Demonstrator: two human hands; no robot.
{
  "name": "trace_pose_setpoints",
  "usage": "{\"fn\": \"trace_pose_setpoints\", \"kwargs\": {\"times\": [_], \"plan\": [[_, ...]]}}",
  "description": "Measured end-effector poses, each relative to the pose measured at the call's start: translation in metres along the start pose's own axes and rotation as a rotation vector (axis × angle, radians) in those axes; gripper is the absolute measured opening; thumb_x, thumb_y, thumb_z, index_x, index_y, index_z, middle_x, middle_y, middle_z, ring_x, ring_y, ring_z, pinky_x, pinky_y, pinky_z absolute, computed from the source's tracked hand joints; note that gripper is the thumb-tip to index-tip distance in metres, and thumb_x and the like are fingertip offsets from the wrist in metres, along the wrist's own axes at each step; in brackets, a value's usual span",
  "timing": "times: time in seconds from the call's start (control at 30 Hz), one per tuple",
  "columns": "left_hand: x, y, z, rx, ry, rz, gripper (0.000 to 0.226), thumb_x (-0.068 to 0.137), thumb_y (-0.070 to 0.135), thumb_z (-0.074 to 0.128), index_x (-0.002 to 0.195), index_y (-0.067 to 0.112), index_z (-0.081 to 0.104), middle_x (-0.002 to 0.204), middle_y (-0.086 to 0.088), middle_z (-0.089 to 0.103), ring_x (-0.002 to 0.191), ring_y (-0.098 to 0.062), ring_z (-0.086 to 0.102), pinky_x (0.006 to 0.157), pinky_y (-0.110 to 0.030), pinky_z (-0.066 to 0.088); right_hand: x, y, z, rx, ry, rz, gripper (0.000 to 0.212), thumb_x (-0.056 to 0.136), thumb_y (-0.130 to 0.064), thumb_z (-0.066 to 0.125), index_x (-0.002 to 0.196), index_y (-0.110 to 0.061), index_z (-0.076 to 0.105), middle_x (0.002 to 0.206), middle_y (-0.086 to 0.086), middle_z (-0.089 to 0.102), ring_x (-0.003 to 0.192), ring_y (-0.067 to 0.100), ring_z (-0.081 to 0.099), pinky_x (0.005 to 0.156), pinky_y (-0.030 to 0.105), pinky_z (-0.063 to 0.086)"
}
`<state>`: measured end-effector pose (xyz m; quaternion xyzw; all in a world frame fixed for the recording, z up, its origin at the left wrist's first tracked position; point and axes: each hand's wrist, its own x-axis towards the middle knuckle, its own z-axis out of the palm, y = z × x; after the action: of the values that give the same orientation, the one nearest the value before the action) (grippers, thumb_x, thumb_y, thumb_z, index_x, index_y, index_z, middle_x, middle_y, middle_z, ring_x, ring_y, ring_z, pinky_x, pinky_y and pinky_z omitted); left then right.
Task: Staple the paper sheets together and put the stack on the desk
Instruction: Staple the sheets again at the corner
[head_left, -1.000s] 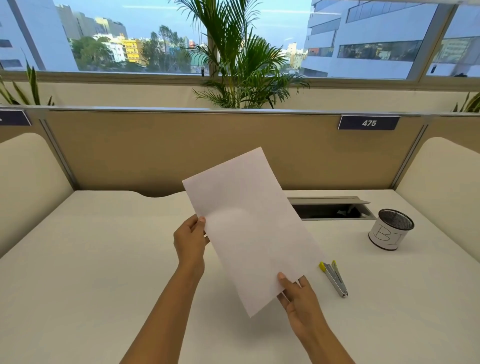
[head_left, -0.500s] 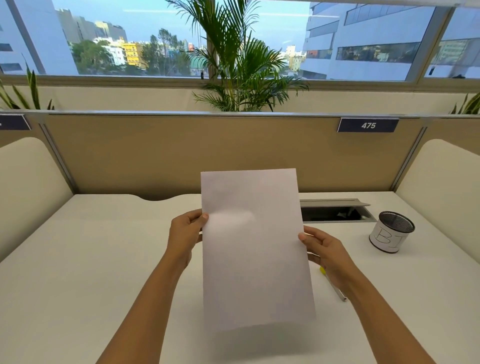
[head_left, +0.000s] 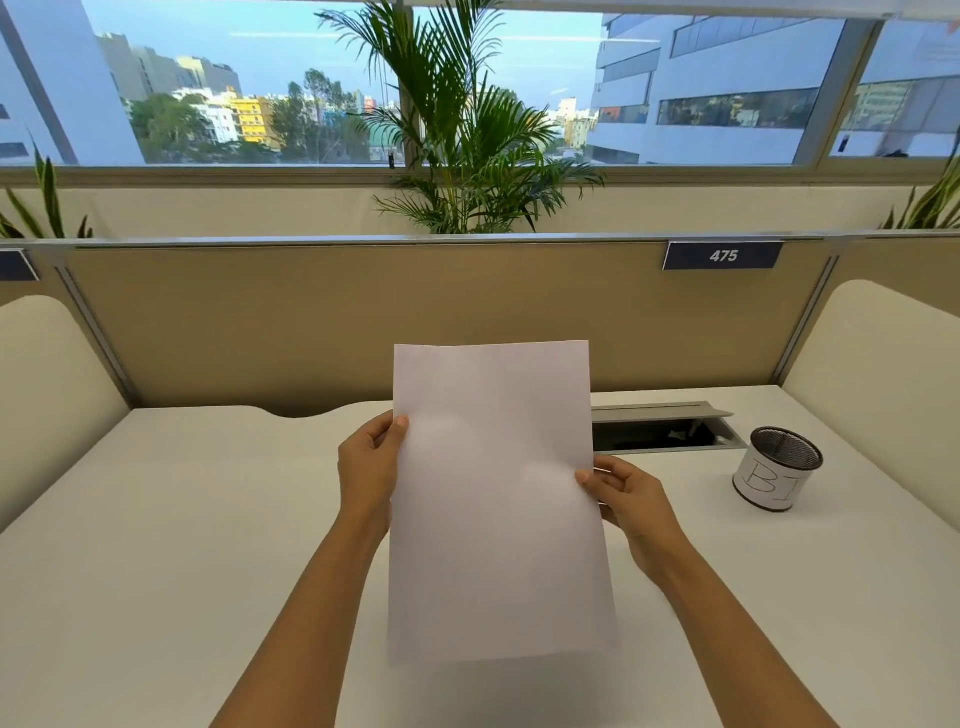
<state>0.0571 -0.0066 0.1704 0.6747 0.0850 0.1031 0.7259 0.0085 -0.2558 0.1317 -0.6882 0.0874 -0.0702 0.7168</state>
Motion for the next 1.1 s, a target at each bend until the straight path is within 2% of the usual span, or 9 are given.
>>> {"fn": "trace_pose_setpoints", "kwargs": {"times": [0.13,0.3,0.43,0.6,0.73,0.87,0.93,1.0,1.1], "plan": [[0.008,-0.001,0.003,0.028,0.016,0.020,0.027,0.091,0.020,0.059,0.114,0.009,0.065,0.103,-0.003,0.067,0.095,-0.024,0.063,0.088,-0.040,0.052,0.006,0.009,-0.012,-0.090,0.039,-0.018,0.024,0.093,-0.024,0.053,0.116,-0.022,0.059,0.103,-0.005,0.070,0.091,0.007,0.069,0.074,0.019,0.055],[0.020,-0.004,0.007,0.054,0.020,0.024,0.029,0.091,0.021,0.060,0.115,0.006,0.065,0.109,-0.009,0.069,0.097,-0.027,0.064,0.091,-0.044,0.052,0.013,0.061,-0.066,-0.747,0.419,0.083,0.040,0.090,-0.025,0.058,0.125,-0.006,0.053,0.118,0.018,0.061,0.104,0.030,0.057,0.082,0.033,0.045],[0.026,-0.006,0.011,0.067,0.031,0.014,0.030,0.090,0.022,0.060,0.116,0.007,0.065,0.110,-0.010,0.068,0.099,-0.028,0.063,0.092,-0.044,0.052,0.005,0.095,-0.082,-1.139,0.373,0.321,0.065,0.080,-0.039,0.068,0.129,-0.001,0.046,0.124,0.020,0.049,0.116,0.037,0.047,0.088,0.038,0.045],[0.029,-0.009,0.012,0.070,0.034,-0.003,0.027,0.090,0.021,0.060,0.114,0.009,0.066,0.103,-0.003,0.067,0.100,-0.029,0.063,0.092,-0.045,0.051,0.005,0.124,-0.081,-1.214,0.336,0.307,0.044,0.082,-0.028,0.068,0.114,0.000,0.055,0.111,0.018,0.055,0.104,0.035,0.052,0.079,0.035,0.044],[0.031,-0.009,0.010,0.101,0.005,-0.008,0.024,0.090,0.019,0.060,0.111,0.011,0.067,0.099,-0.002,0.067,0.097,-0.028,0.063,0.091,-0.046,0.052,0.009,0.138,-0.081,-1.079,0.420,0.205,0.023,0.080,-0.006,0.068,0.097,0.007,0.063,0.092,0.026,0.060,0.084,0.042,0.057,0.063,0.036,0.037],[0.035,-0.002,0.004,0.185,-0.068,0.018,0.019,0.090,0.019,0.060,0.105,0.012,0.069,0.100,-0.004,0.070,0.097,-0.027,0.065,0.090,-0.043,0.052,0.017,0.108,-0.077,-0.425,0.496,0.245,0.032,0.089,-0.019,0.060,0.116,-0.002,0.059,0.108,0.017,0.062,0.102,0.037,0.058,0.083,0.038,0.044],[0.038,0.003,0.001,0.259,-0.117,0.038,0.021,0.090,0.021,0.060,0.106,0.012,0.070,0.102,-0.005,0.071,0.096,-0.026,0.066,0.091,-0.045,0.053,0.021,0.075,-0.069,-0.111,0.359,0.201,0.037,0.093,-0.019,0.052,0.128,-0.007,0.049,0.117,0.013,0.056,0.110,0.033,0.055,0.092,0.041,0.043],[0.039,0.011,0.000,0.330,-0.163,0.050,0.018,0.090,0.021,0.059,0.102,0.015,0.071,0.100,-0.004,0.072,0.095,-0.024,0.067,0.091,-0.045,0.053,0.021,0.038,-0.060,0.027,0.209,0.144,0.032,0.098,-0.019,0.043,0.129,-0.015,0.043,0.112,0.010,0.057,0.104,0.029,0.058,0.093,0.039,0.043],[0.037,0.021,0.000,0.409,-0.238,0.068,0.014,0.090,0.019,0.058,0.090,0.022,0.072,0.093,-0.002,0.073,0.091,-0.024,0.068,0.087,-0.042,0.054,0.024,-0.016,-0.047,0.035,0.079,0.052,0.024,0.099,-0.025,0.036,0.114,-0.016,0.052,0.088,0.004,0.058,0.081,0.018,0.053,0.073,0.029,0.041]]}}
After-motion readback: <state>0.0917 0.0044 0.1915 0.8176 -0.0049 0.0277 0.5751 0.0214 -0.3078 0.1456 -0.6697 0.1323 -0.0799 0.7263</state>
